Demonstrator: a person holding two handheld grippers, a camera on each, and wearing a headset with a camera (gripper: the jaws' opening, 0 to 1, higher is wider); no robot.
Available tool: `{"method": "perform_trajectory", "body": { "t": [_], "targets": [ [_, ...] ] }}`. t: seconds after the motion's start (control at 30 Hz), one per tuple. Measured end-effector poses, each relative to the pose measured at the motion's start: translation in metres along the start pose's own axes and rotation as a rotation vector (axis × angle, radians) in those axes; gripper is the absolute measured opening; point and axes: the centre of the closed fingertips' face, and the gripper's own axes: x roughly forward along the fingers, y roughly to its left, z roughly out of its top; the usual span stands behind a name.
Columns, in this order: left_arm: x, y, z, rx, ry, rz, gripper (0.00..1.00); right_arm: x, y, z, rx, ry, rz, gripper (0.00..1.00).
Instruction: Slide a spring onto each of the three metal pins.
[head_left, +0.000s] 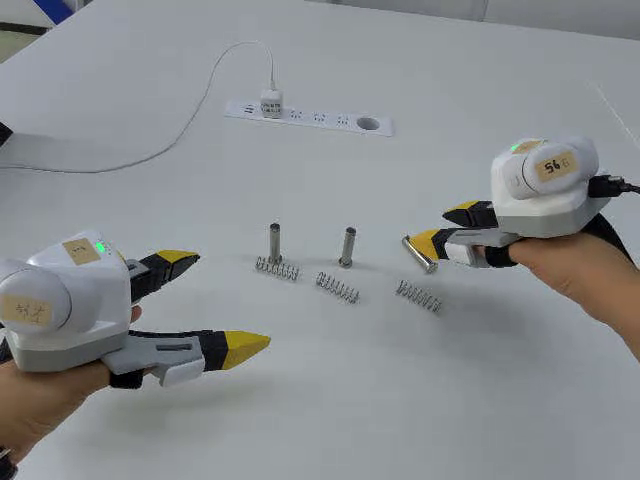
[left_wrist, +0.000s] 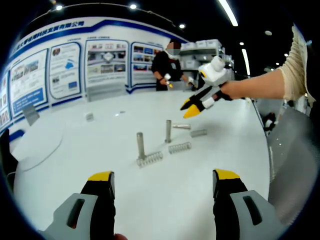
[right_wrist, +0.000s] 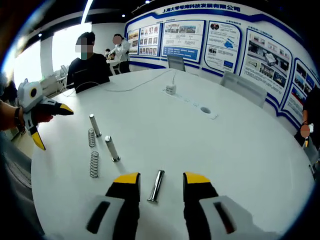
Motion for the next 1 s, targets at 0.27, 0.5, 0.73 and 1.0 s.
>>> {"method": "perform_trajectory", "body": {
  "t": [0.27,0.5,0.73,1.0],
  "targets": [
    [0.001,-0.001,0.000,-0.001,0.001,-0.002,0.81,0.015,-0.002,0.000,0.001,0.052,-0.011,0.29],
    [0.001,-0.001,-0.002,-0.008,0.000,0.000,0.80,0.026,0.001,-0.007,0.015,0.098,-0.016,0.25],
    [0.001,0.000,-0.005,-0.012,0.003,0.000,0.80,0.032,0.003,-0.013,0.032,0.131,-0.015,0.21],
    [0.001,0.001,-0.005,-0.018,0.001,0.004,0.79,0.038,0.003,-0.017,0.049,0.160,-0.015,0.17]
  ]
}}
